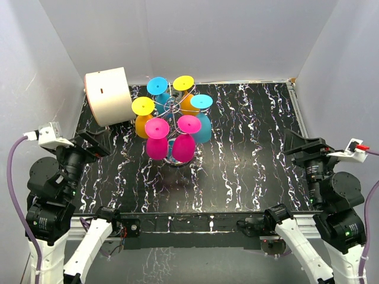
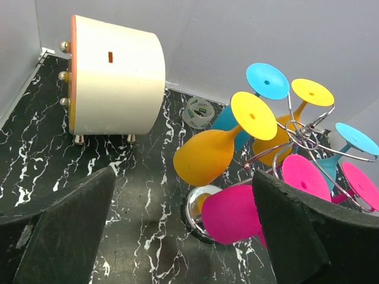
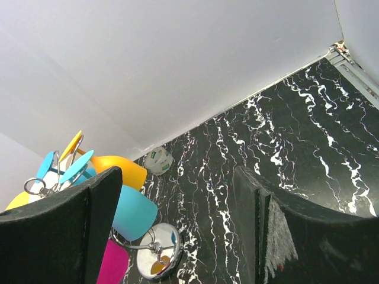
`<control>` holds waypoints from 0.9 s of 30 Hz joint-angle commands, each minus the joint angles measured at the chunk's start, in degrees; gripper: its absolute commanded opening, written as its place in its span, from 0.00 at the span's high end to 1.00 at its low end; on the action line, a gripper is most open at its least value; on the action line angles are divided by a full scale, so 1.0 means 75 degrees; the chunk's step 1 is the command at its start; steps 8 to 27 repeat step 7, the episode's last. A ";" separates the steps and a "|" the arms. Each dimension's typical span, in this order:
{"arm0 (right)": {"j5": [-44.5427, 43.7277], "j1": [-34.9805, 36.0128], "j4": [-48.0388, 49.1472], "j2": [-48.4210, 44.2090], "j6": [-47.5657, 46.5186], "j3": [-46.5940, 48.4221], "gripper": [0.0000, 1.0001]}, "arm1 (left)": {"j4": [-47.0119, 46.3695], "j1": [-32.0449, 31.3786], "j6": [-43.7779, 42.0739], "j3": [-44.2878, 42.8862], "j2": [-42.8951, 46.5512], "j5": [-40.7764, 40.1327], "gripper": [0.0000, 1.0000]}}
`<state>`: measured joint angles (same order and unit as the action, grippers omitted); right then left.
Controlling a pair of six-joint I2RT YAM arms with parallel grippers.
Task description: Place the wine glass upside down on the wine glass rack
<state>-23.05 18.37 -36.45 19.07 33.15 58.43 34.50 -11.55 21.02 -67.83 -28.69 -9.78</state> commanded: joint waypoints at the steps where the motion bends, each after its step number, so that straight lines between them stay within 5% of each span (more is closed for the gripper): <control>1: -0.0106 0.0035 0.0135 -0.0042 -0.0130 0.0127 0.26 | 0.0034 -0.0029 0.0069 -0.0217 -0.0031 -0.0123 0.01; 27: 0.0013 0.0035 0.0304 -0.0037 -0.0126 0.0011 0.26 | 0.0023 -0.0023 0.0005 -0.0273 -0.0099 -0.0117 0.01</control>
